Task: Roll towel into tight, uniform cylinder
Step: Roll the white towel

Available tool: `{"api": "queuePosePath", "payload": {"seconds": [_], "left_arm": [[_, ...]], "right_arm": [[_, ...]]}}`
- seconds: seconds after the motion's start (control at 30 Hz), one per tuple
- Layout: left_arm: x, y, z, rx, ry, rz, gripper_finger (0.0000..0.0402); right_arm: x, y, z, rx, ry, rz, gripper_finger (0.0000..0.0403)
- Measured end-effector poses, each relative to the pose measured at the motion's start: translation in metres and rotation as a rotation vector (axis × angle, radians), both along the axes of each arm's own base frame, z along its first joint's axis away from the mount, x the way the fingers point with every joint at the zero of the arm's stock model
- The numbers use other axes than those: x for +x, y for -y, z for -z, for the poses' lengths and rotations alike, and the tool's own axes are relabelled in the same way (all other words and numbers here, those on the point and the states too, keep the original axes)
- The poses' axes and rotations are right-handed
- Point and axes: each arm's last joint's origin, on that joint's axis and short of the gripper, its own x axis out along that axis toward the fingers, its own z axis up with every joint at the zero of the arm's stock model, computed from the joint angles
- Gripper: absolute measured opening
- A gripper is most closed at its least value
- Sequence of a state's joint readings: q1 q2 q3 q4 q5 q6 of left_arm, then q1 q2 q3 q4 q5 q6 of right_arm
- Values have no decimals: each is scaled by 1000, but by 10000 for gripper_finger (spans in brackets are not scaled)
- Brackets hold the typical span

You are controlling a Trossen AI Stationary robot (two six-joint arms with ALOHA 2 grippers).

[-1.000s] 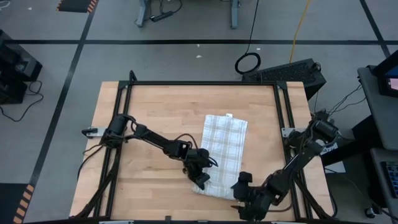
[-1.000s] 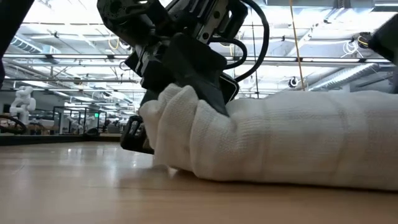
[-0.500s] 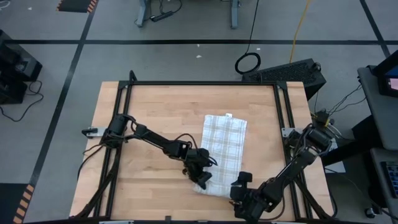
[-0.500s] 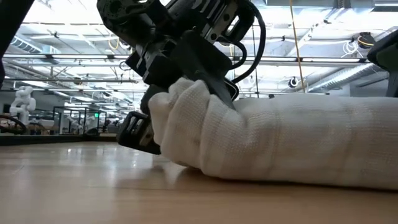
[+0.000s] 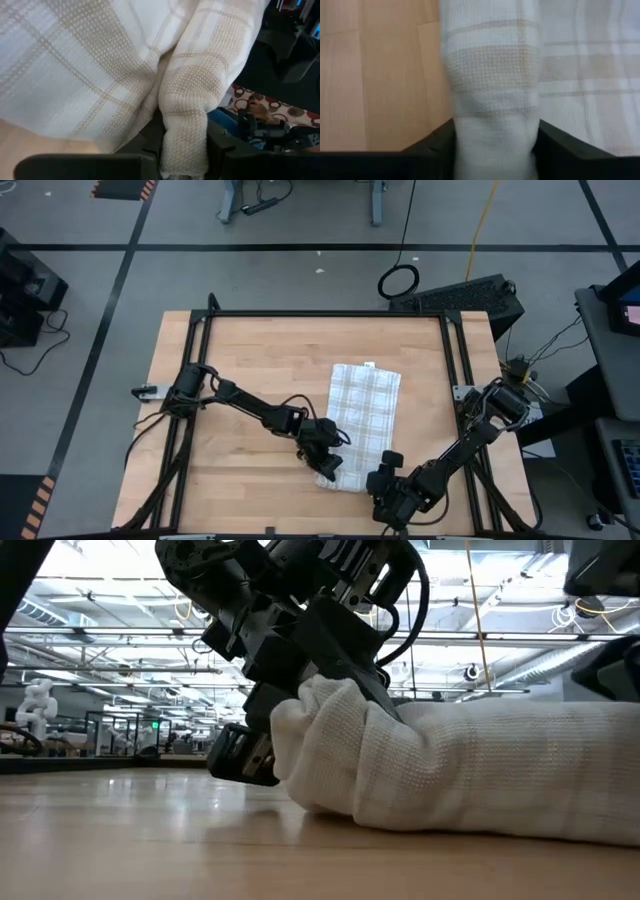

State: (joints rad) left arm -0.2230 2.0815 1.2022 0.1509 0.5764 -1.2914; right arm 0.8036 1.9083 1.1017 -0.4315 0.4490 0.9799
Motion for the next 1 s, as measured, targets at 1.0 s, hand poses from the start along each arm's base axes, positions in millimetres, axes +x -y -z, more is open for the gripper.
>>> {"api": "queuePosePath", "payload": {"seconds": [1.0], "left_arm": [[-48,-9,-116,606,575,384,183]], "right_arm": [[4,3,1,42,-15,-15,90]]}}
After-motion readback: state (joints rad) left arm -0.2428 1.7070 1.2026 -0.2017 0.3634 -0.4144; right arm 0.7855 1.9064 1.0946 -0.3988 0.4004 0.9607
